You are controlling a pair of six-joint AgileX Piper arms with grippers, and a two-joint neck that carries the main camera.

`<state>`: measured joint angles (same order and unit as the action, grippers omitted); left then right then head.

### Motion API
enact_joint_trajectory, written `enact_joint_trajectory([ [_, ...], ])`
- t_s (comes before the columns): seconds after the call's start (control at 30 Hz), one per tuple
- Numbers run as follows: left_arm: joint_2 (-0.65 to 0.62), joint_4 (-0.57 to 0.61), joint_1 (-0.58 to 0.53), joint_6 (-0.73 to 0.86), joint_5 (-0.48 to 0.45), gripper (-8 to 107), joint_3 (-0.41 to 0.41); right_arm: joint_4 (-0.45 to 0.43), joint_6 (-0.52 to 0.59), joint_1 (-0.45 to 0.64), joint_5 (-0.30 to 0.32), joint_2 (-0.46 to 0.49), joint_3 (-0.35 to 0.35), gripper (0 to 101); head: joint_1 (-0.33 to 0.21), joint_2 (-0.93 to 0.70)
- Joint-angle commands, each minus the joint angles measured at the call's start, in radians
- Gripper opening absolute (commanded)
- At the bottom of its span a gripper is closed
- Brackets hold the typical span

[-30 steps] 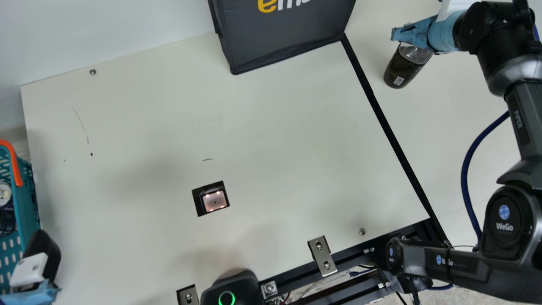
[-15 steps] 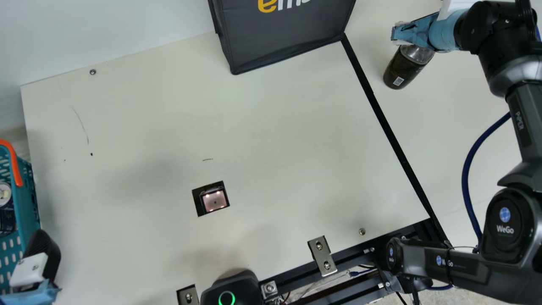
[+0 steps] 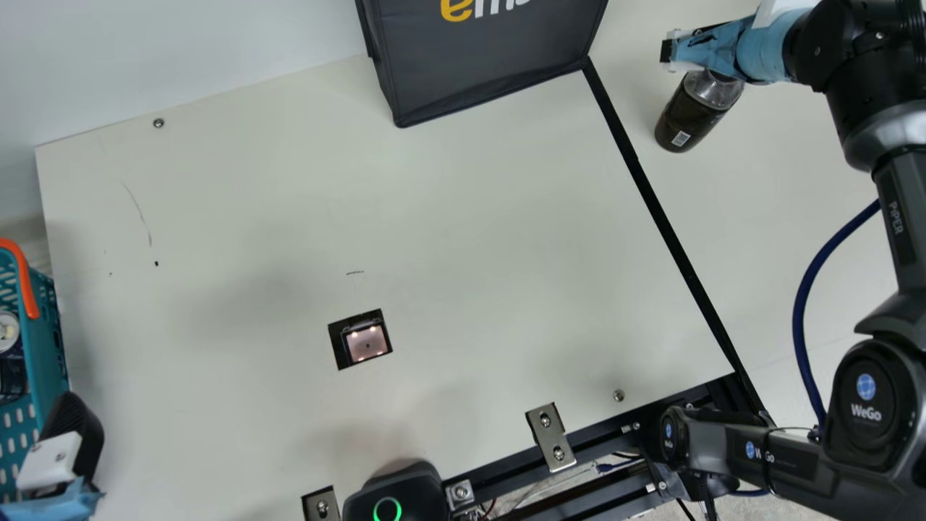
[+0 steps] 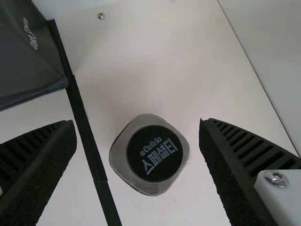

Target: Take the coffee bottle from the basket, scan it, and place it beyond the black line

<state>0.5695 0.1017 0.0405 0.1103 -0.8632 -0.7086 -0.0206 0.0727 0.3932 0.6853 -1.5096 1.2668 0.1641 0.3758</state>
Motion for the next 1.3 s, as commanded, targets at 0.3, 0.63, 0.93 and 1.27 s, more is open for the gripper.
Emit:
enact_joint_trajectory([
  [0.3,0.000,0.000,0.000,0.000,0.000,90,0.000,0.022,0.004,-0.047,0.016,0.040,0.015,91,-0.026,0.001],
  [0.63,0.000,0.000,0.000,0.000,0.000,90,0.000,0.035,-0.008,-0.120,0.028,0.094,0.004,91,-0.026,0.001],
  [0.93,0.000,0.000,0.000,0.000,0.000,90,0.000,0.028,-0.044,-0.206,0.040,0.151,-0.018,91,-0.026,0.001],
  [1.27,0.000,0.000,0.000,0.000,0.000,90,0.000,0.007,-0.096,-0.311,0.055,0.209,-0.045,91,-0.026,0.001],
])
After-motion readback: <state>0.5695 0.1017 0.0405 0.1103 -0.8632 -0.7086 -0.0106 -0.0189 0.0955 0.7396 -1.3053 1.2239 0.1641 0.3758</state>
